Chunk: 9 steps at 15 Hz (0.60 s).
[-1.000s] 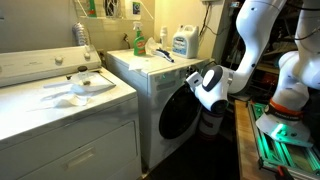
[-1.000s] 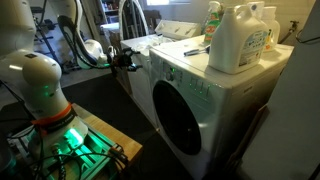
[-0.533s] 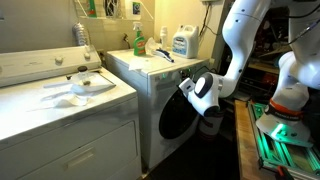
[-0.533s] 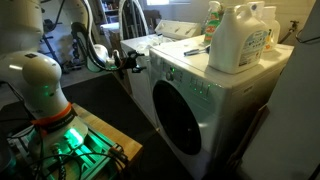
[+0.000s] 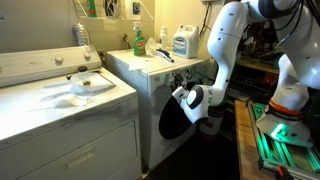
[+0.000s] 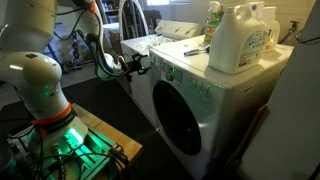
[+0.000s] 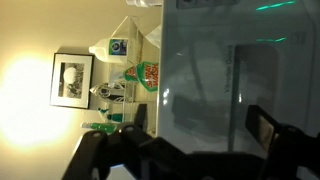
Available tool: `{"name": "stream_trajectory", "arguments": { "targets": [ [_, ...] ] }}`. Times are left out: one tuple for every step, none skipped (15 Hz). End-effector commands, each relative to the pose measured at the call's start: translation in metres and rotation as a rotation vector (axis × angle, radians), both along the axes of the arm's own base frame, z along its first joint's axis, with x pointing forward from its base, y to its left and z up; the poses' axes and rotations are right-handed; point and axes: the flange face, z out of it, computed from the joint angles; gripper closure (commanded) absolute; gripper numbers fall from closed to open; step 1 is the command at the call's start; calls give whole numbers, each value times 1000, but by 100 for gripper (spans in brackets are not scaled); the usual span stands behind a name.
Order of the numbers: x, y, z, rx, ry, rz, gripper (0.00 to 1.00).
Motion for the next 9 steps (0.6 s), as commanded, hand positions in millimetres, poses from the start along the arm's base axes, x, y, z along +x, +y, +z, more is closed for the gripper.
{"name": "stream_trajectory", "arguments": {
  "targets": [
    [12, -3, -22, -58, -63, 14, 0],
    [15, -4, -25, -60, -74, 13, 0],
    [18, -4, -27, -73, -93, 17, 0],
    [20, -5, -30, -89, -105, 20, 0],
    [21, -5, -33, -101, -114, 22, 0],
    [23, -5, -35, -119, -127, 30, 0],
    [25, -5, -37, -132, -146, 35, 0],
    [27, -6, -37, -141, -160, 41, 0],
    [29, -6, -38, -147, -175, 44, 0]
  ]
}}
